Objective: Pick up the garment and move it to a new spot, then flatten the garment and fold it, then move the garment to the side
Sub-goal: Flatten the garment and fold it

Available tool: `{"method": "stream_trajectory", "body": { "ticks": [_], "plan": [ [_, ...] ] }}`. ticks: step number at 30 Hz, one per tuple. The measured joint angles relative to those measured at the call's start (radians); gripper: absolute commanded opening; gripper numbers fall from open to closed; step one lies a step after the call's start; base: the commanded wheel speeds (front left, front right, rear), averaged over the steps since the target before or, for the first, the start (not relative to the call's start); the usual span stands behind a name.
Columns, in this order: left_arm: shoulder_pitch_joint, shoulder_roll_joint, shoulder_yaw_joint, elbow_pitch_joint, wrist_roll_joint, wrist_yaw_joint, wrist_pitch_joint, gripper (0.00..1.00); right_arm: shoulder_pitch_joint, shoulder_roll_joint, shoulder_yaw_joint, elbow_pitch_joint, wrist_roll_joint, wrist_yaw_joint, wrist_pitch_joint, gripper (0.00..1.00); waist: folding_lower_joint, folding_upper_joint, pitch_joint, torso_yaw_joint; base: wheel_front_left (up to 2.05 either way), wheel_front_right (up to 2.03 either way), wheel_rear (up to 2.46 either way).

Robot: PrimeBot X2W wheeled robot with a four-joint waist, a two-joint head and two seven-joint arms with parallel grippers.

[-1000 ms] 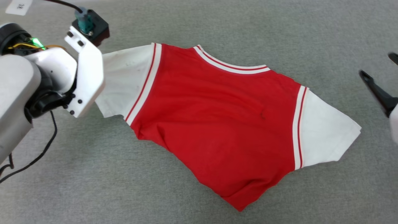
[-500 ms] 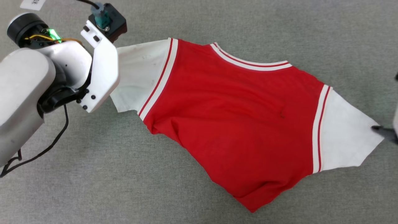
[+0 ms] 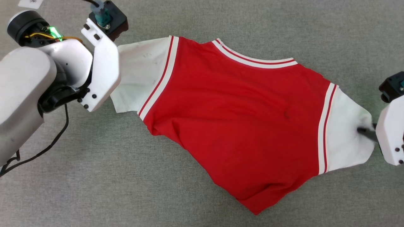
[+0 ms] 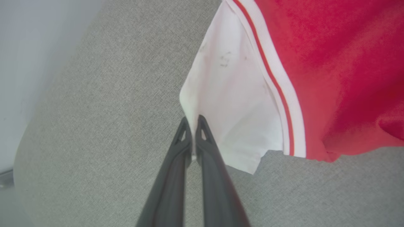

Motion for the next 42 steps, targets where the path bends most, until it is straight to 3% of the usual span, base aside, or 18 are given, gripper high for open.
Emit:
{"method": "stream_trajectory", "body": {
  "ticks": [5, 9, 19, 27, 31, 36, 42],
  "plan": [
    [0.002, 0.001, -0.011, 0.014, -0.008, 0.0, -0.05, 0.0, -0.029, 0.003, 0.028, -0.004, -0.004, 0.0, -0.148, 0.0, 0.0001, 0.0, -0.039, -0.008, 0.0, 0.0, 0.0],
    [0.002, 0.006, -0.009, 0.013, -0.007, 0.0, -0.112, 0.0, -0.052, -0.045, 0.03, -0.044, -0.02, 0.0, -0.258, 0.0, 0.0001, 0.0, -0.087, -0.011, 0.0, 0.0, 0.0],
    [0.002, 0.036, 0.035, -0.034, 0.031, 0.021, -0.273, 0.0, -0.05, -0.098, -0.063, -0.143, -0.091, 0.001, -0.426, 0.0, 0.0001, 0.0, -0.213, -0.008, 0.0, 0.0, 0.0],
    [-0.051, 0.035, 0.086, -0.075, 0.059, 0.057, -0.341, 0.0, -0.065, -0.07, -0.219, -0.237, -0.156, 0.001, -0.426, 0.0, 0.0, 0.0, -0.261, 0.007, 0.0, 0.0, 0.0],
    [-0.093, 0.005, 0.105, -0.069, 0.082, 0.072, -0.37, 0.0, -0.125, -0.037, -0.267, -0.257, -0.214, 0.001, -0.399, 0.0, 0.0, 0.0, -0.246, 0.013, 0.0, 0.0, 0.0],
    [-0.171, -0.051, 0.132, -0.005, 0.113, 0.078, -0.407, 0.0, -0.279, -0.002, -0.258, -0.233, -0.286, 0.001, -0.364, 0.0, 0.0, 0.0, -0.205, 0.014, 0.0, 0.0, 0.0],
    [-0.33, -0.118, 0.178, 0.117, 0.162, 0.077, -0.461, 0.0, -0.563, 0.043, -0.212, -0.113, -0.388, 0.001, -0.365, 0.0, 0.0001, 0.0, -0.124, 0.009, 0.0, 0.0, 0.0]
  ]
}}
